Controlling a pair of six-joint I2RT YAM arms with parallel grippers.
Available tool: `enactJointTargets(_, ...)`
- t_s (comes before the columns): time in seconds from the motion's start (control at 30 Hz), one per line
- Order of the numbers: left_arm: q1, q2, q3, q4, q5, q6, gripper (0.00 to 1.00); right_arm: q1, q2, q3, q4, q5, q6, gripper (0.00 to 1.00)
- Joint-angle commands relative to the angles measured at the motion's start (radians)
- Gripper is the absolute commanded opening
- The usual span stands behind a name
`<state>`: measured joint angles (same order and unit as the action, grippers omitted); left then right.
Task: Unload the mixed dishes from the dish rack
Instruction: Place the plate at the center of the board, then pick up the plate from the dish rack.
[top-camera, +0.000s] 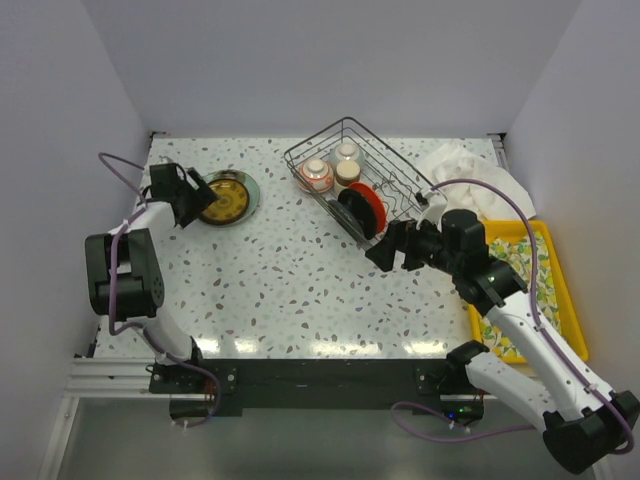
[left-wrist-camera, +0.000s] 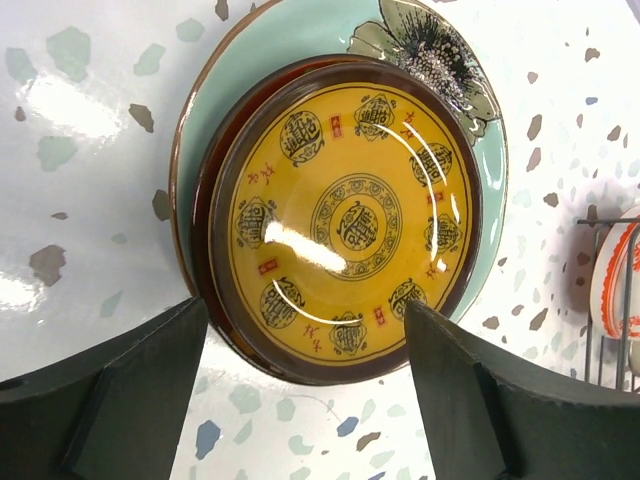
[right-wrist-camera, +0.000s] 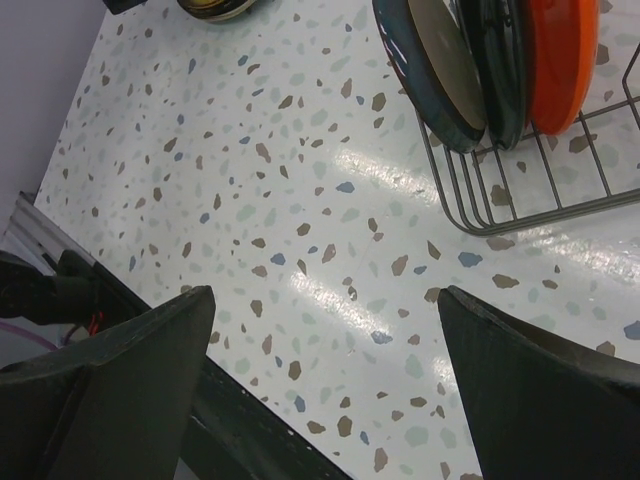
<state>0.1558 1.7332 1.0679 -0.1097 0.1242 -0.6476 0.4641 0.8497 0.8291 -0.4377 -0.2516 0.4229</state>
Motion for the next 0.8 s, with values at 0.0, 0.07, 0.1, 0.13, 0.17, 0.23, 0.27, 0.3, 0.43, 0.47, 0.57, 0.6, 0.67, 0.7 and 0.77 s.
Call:
enactJointTargets(0.0, 0.005, -0.078, 0.035, -0.053, -0.038, 0.080, 0.85, -0.001, 0.003, 0.059, -0.013, 0.043, -0.038, 0.98)
enactJointTargets(0.07, 0.007, -0.093, 0.026, -0.061, -0.043, 0.098, 0.85, 0.001, 0.009, 0.068, -0.022, 0.070, -0.050, 0.98)
enactJointTargets(0.1, 0.007, -0.113, 0.021, -0.064, -0.044, 0.103, 0.85, -0.001, 0.014, 0.071, -0.027, 0.084, -0.053, 0.98)
enactJointTargets(0.13, 0.005, -0.125, 0.014, -0.064, -0.041, 0.115, 0.85, 0.001, 0.015, 0.076, -0.033, 0.110, -0.058, 0.98)
enactJointTargets(0.17, 0.004, -0.138, -0.005, -0.062, -0.038, 0.121, 0.85, 0.001, 0.025, 0.085, -0.044, 0.126, -0.067, 0.98)
enactJointTargets(0.23, 0.002, -0.182, -0.034, -0.067, -0.028, 0.140, 0.85, 0.001, 0.037, 0.094, -0.056, 0.176, -0.078, 0.98)
enactJointTargets(0.27, -0.002, -0.198, -0.042, -0.068, -0.023, 0.147, 0.86, 0.001, 0.043, 0.105, -0.068, 0.196, -0.084, 0.98)
enactJointTargets(0.3, -0.007, -0.231, -0.052, -0.074, -0.017, 0.155, 0.86, 0.001, 0.057, 0.110, -0.072, 0.213, -0.087, 0.99)
enactJointTargets(0.43, -0.062, -0.329, -0.107, -0.091, -0.017, 0.219, 0.86, -0.001, 0.098, 0.143, -0.059, 0.250, -0.134, 0.99)
enactJointTargets(0.47, -0.074, -0.371, -0.117, -0.099, -0.020, 0.230, 0.86, -0.001, 0.110, 0.151, -0.056, 0.282, -0.147, 0.98)
enactJointTargets(0.57, -0.131, -0.458, -0.149, -0.117, -0.018, 0.276, 0.86, -0.001, 0.167, 0.186, -0.044, 0.310, -0.197, 0.98)
enactJointTargets(0.6, -0.142, -0.481, -0.160, -0.126, -0.017, 0.301, 0.86, -0.002, 0.199, 0.195, -0.042, 0.314, -0.206, 0.98)
enactJointTargets(0.67, -0.183, -0.556, -0.172, -0.143, -0.002, 0.327, 0.86, -0.002, 0.228, 0.220, -0.027, 0.330, -0.233, 0.98)
enactJointTargets(0.7, -0.193, -0.584, -0.190, -0.150, 0.000, 0.342, 0.86, -0.005, 0.248, 0.228, -0.022, 0.348, -0.240, 0.98)
enactJointTargets(0.77, -0.206, -0.670, -0.210, -0.165, 0.038, 0.350, 0.86, -0.008, 0.299, 0.255, -0.007, 0.360, -0.257, 0.97)
